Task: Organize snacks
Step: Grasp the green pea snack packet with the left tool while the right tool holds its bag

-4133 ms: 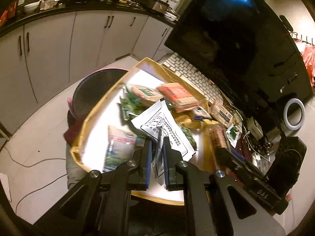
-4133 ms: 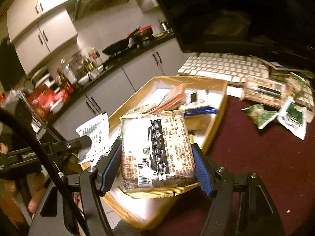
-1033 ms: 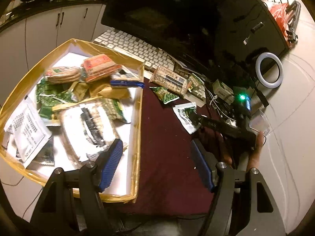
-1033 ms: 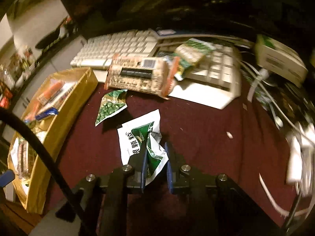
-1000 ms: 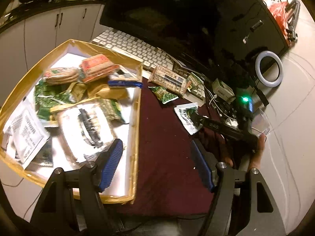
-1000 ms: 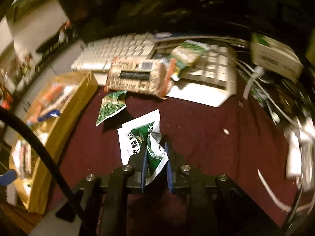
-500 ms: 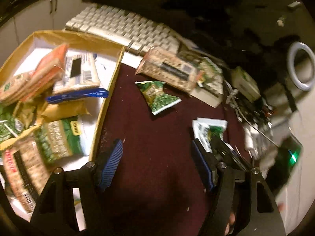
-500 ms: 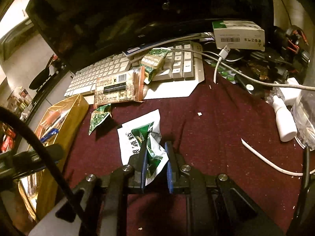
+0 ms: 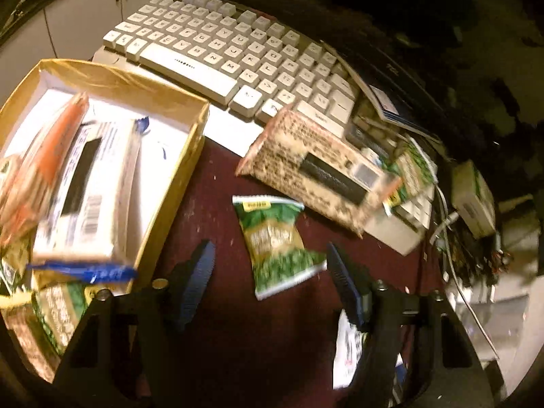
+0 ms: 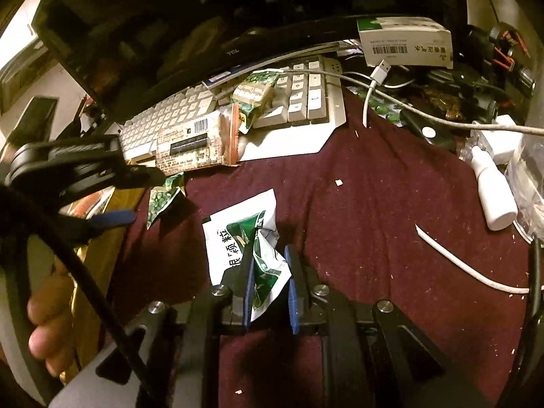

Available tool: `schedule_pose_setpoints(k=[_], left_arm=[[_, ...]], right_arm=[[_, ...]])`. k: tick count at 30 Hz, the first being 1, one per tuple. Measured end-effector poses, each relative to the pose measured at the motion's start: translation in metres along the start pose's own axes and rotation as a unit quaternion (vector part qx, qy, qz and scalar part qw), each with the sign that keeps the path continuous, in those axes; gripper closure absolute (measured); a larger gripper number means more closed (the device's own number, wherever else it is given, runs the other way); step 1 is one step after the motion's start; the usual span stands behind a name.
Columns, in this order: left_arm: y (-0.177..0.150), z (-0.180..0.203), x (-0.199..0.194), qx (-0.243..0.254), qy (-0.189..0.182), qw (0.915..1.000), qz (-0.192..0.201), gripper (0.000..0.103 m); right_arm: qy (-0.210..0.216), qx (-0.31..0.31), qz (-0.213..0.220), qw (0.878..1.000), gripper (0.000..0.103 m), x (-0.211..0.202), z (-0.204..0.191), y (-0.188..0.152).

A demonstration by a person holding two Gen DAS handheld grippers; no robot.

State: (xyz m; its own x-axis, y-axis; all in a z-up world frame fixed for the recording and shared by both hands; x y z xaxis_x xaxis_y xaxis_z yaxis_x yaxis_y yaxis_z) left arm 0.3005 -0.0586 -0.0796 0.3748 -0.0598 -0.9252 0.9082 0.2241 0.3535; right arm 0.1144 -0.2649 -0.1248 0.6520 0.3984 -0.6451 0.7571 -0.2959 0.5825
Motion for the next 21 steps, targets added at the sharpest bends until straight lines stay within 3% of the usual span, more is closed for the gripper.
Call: schedule_pose_setpoints(k=[2,4,9,21], left_arm=[[0.001,0.005,0.003,0.010,0.009,0.9999,0.005,0.047],[-0.002,0.005,0.010,0.016,0.019,0.9997,0.000,0.071],[-0.013,-0.002,0.007,0.020,0.017,0.9996,0.006,0.077],[-0.081,-0.028,-0.023,0.061,-0.054,0.9966,-0.013,0.084]], right_arm=[[-0.001,-0.002,-0.001,1.000,0.088,0.002,-0.001,0.001],[0.000,-0.001,-0.001,1.000,0.088,0.003,0.000,0.001],[0.003,0.002,0.000,1.000,0.088,0.004,0.000,0.002],[0.017,0.004,0.005,1.000,0.088,0.005,-0.001,0.001]])
Point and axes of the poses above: each gripper's, at about its wrist camera, not at the fingertips, and x roughly the way its jaws point, z to its right, y to its top, the point moved 2 cm from there along x, roughly the way its jaws point, and after that the axes turned 10 degrees about y, right-handed, at the moved point
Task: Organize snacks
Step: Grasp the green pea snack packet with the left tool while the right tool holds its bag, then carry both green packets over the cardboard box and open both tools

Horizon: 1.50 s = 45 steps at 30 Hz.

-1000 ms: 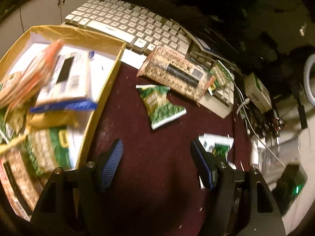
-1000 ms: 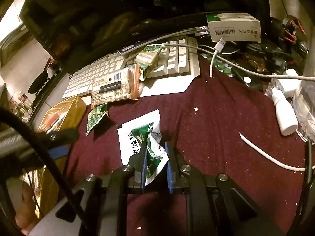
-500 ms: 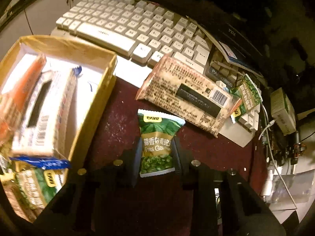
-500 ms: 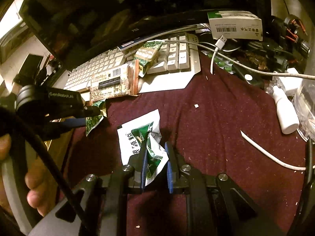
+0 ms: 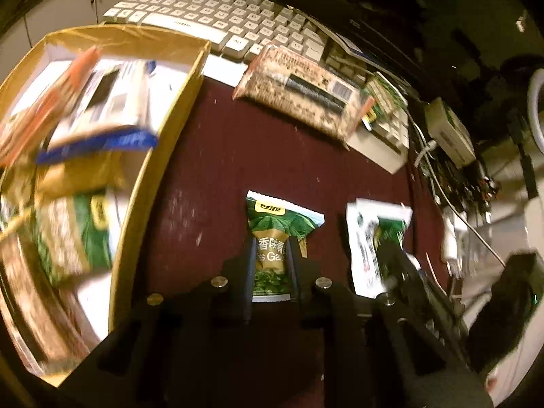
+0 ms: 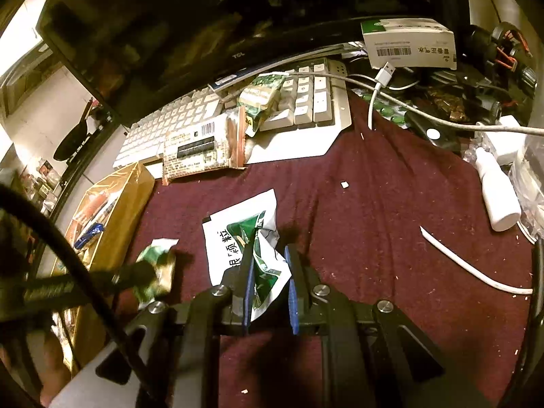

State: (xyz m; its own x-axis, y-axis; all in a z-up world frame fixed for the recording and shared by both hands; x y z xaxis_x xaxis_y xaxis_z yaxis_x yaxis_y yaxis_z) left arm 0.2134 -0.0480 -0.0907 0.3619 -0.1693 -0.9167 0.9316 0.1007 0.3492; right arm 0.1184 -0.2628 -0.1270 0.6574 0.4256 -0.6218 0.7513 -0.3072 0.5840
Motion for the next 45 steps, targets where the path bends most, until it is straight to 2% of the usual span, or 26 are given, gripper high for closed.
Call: schedule_pose_setpoints(k=[4,10,14,18,23,29,32,39,45], left_arm=[[-0.015,-0.007,-0.013,-0.002,-0.035,0.9994,-0.006,0.085],[-0.044,-0.017,-0.047,0.010,-0.069,0.9973,0.022,0.085],[-0.051,-0.026,-0.061,0.004,-0.092,0.9953,0.029,0.085],[-0.055,-0.056,-0.086,-0.018,-0.102,0.9932,0.052,0.085],[-0.052,-0.114,-0.116,-0.060,-0.087,0.9900,0.094,0.085],[-0.042,-0.179,-0.124,-0.125,-0.061,0.9829,0.120,0.085],[-0.038,-0.203,-0.121,-0.145,-0.041,0.9806,0.126,0.085],[-0.033,-0.234,-0.108,-0.162,-0.030,0.9795,0.115,0.085],[-0.033,-0.247,-0.102,-0.167,-0.025,0.9798,0.107,0.085]], right_arm=[[0.009,-0.012,-0.003,1.000,0.088,0.001,-0.005,-0.001],[0.008,-0.055,0.002,0.998,0.088,0.002,-0.021,-0.004],[0.030,-0.072,0.011,0.997,0.088,-0.002,-0.030,-0.004],[0.055,-0.099,0.030,0.993,0.088,-0.013,-0.052,-0.005],[0.125,-0.129,0.020,0.983,0.088,-0.014,-0.109,-0.010],[0.172,-0.189,-0.014,0.967,0.088,0.014,-0.183,-0.009],[0.171,-0.203,-0.036,0.963,0.088,0.039,-0.210,-0.006],[0.144,-0.204,-0.090,0.964,0.088,0.096,-0.249,-0.006],[0.134,-0.222,-0.110,0.960,0.086,0.113,-0.266,-0.021]])
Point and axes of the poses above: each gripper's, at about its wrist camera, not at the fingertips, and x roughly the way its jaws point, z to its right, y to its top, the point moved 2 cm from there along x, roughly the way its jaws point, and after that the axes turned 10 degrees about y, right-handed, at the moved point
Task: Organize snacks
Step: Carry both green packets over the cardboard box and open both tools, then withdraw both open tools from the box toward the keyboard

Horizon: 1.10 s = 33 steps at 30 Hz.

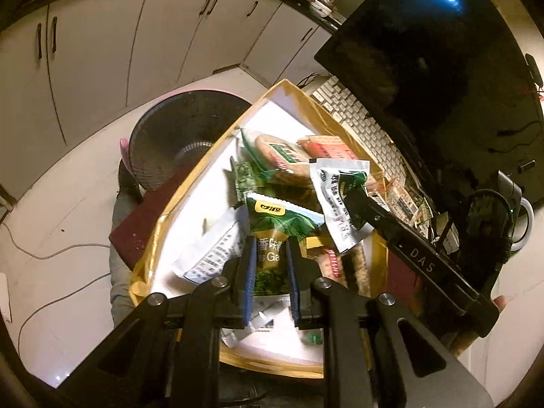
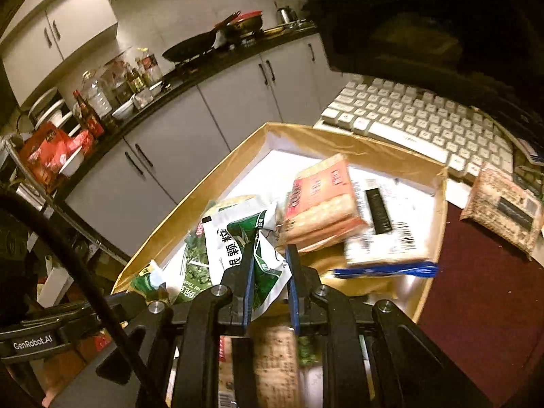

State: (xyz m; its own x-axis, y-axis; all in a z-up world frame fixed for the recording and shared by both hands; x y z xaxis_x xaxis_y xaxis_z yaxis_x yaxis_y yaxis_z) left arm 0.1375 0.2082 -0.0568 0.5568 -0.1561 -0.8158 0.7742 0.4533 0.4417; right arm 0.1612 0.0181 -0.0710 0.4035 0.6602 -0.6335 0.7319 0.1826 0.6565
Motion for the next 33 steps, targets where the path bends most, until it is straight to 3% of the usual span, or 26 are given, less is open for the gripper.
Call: schedule_pose_setpoints(k=[4,9,13,19,25,28,33], left_arm=[[-0.003,-0.003,0.004,0.002,0.014,0.9999,0.003,0.084],[-0.006,-0.001,0.003,-0.001,0.022,0.9997,0.009,0.069],[-0.013,0.007,-0.013,0.006,0.029,0.9986,0.044,0.042],[-0.030,0.043,-0.027,0.057,0.022,0.9962,0.061,0.037],[-0.044,0.101,-0.024,0.120,-0.029,0.9911,0.050,0.032],[-0.050,0.130,-0.015,0.159,-0.047,0.9855,0.036,0.031],[-0.059,0.150,-0.007,0.174,-0.059,0.9826,0.023,0.031]], right_arm=[[-0.001,-0.004,-0.013,1.000,0.082,0.007,-0.004,-0.002],[0.025,0.000,0.034,0.999,0.041,-0.026,-0.003,-0.003],[0.035,-0.007,0.067,0.997,0.041,-0.058,0.003,-0.008],[0.007,0.034,0.094,0.995,0.041,-0.098,0.049,-0.030],[-0.029,0.104,0.103,0.989,0.041,-0.131,0.109,-0.056],[-0.064,0.117,0.112,0.985,0.034,-0.146,0.126,-0.062],[-0.073,0.200,0.122,0.969,0.033,-0.160,0.177,-0.056]])
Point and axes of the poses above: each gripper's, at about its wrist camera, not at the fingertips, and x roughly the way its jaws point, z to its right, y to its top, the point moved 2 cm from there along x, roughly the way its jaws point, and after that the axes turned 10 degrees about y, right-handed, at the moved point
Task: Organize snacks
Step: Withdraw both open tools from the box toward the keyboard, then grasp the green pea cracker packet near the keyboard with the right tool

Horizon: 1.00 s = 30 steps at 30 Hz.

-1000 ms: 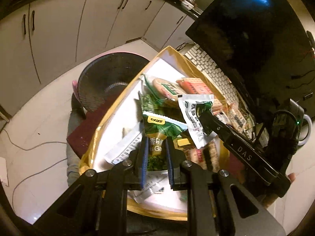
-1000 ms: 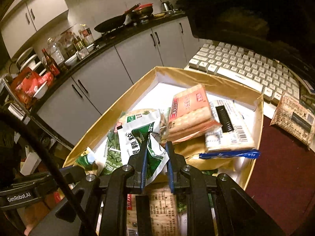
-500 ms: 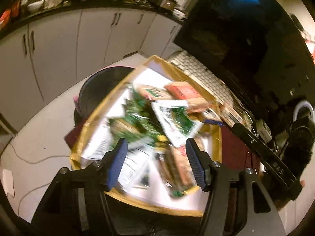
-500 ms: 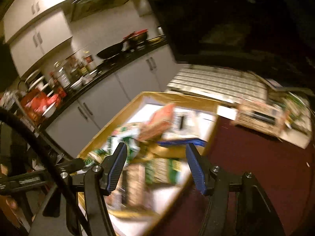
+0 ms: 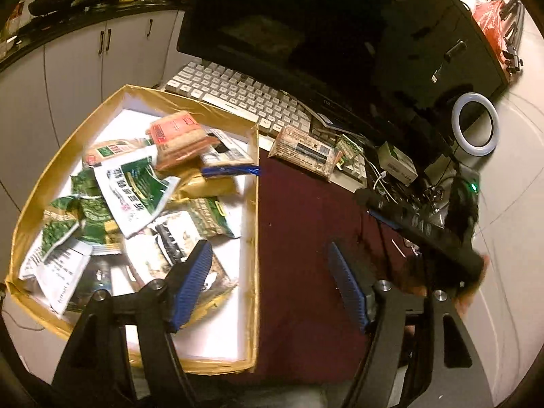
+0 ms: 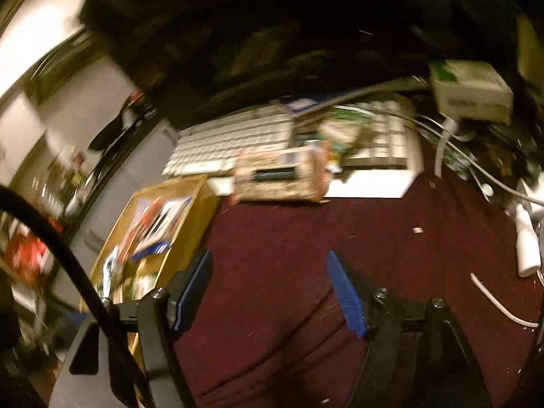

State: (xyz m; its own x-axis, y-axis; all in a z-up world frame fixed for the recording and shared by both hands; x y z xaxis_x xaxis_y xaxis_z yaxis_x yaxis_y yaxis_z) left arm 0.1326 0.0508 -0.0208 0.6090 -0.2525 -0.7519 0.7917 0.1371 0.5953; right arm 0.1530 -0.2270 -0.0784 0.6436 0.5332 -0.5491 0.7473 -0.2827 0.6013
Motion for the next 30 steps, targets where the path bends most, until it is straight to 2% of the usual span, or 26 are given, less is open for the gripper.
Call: schedule_pose_setpoints(k=[8,20,25,26,28,30], left_arm=[[-0.003,-0.004,0.002,-0.006,0.002,0.9999,-0.010,0.031],[0.001,-0.011,0.017,-0.014,-0.020,0.9995,-0.018,0.031],[0.005,-0.014,0.017,-0.013,-0.033,0.9993,-0.013,0.031],[0.005,-0.016,0.018,-0.016,-0.035,0.9992,-0.014,0.031],[0.004,-0.021,0.018,-0.022,-0.039,0.9989,-0.014,0.031],[0.003,-0.024,0.019,-0.025,-0.038,0.9988,-0.016,0.031]], right_arm=[[-0.028,0.063,0.014,0.998,0.033,0.014,0.028,0.031],[-0.082,0.078,0.022,0.993,0.034,0.047,0.039,0.069],[-0.134,0.075,0.020,0.988,0.039,0.069,0.044,0.091],[-0.149,0.077,0.019,0.986,0.044,0.075,0.046,0.093],[-0.163,0.083,0.017,0.983,0.047,0.081,0.048,0.096],[-0.198,0.063,0.026,0.978,0.054,0.085,0.045,0.098]])
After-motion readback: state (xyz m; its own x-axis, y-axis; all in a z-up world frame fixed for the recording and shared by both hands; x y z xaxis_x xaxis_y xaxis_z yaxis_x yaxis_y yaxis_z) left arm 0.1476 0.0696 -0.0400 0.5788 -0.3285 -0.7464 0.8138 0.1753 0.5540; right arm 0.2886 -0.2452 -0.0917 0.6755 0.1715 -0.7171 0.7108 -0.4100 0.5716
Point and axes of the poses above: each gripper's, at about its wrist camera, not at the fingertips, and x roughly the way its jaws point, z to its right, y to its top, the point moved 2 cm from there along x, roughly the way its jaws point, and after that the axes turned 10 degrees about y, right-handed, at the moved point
